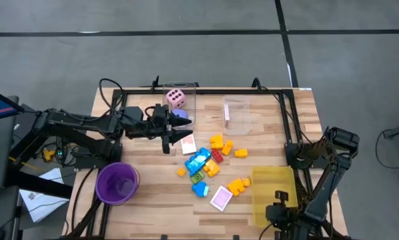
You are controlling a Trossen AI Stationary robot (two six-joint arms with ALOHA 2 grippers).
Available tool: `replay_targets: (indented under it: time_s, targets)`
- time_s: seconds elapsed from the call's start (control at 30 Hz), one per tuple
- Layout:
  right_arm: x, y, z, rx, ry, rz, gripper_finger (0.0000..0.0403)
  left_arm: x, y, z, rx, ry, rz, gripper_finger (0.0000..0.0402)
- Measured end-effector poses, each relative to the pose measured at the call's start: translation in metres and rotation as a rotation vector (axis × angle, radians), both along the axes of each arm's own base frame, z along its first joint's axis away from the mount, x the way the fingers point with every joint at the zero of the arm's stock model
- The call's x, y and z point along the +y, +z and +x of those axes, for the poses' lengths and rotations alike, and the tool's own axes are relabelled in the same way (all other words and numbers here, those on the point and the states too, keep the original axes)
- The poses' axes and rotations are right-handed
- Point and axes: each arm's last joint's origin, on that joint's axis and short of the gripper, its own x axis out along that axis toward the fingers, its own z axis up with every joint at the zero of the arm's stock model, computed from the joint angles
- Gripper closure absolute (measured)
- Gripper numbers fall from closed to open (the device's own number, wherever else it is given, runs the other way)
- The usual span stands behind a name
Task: Pick & Place Toys
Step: Put the green game piece into the bin
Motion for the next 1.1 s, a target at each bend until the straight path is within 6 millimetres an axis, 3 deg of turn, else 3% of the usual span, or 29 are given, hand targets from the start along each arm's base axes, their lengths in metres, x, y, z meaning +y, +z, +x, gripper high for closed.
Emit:
replay_targets:
  time_s: [1.1]
  targets:
    - [0.008,-0.004,-0.01,0.003,0.102,-0.017,0.03,0.001,0.0,0.0,0.0,0.025,0.008,0.0189]
